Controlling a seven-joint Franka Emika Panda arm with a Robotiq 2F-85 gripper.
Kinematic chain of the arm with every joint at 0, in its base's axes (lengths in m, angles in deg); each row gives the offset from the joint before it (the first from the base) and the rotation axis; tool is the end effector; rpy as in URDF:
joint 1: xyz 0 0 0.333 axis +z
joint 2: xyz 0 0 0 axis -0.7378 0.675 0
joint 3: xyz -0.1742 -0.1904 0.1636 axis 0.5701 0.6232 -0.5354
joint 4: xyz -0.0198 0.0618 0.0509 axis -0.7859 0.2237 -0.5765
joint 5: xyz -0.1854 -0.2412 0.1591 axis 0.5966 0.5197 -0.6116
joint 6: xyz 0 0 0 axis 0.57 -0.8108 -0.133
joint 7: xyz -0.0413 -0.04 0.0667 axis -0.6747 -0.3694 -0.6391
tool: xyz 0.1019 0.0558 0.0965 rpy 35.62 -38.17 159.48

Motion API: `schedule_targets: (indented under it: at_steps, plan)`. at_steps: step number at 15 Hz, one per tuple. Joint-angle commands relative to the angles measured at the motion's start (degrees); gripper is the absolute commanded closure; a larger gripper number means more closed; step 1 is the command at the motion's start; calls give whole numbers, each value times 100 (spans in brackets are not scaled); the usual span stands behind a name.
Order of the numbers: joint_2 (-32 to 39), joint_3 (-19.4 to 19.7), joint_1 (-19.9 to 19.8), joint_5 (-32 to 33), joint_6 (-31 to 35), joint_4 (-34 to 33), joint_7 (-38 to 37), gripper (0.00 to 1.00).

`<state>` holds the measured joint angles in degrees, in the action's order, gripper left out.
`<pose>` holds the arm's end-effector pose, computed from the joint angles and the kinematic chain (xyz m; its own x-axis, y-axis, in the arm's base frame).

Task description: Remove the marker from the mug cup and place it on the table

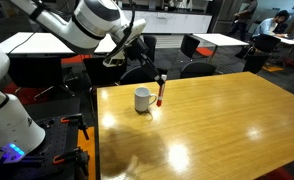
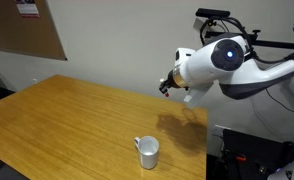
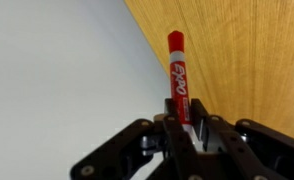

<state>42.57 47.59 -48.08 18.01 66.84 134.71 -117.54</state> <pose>0.4493 -0.0539 0.4049 0.7387 -0.0742 0.6700 -0.4384 -0.8079 0.3939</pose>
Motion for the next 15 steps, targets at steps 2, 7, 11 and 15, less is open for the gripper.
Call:
schedule_targets:
  at_steps: [2, 7, 11, 15]
  plan:
    - [289, 212, -237, -959, 198, -60, 634, 95]
    - [665, 375, -452, -2402, 374, -148, 1682, 95]
    - [930, 396, -576, -3818, 282, -251, 2796, 95]
    - [1212, 346, -644, -5093, 154, -451, 3913, 95]
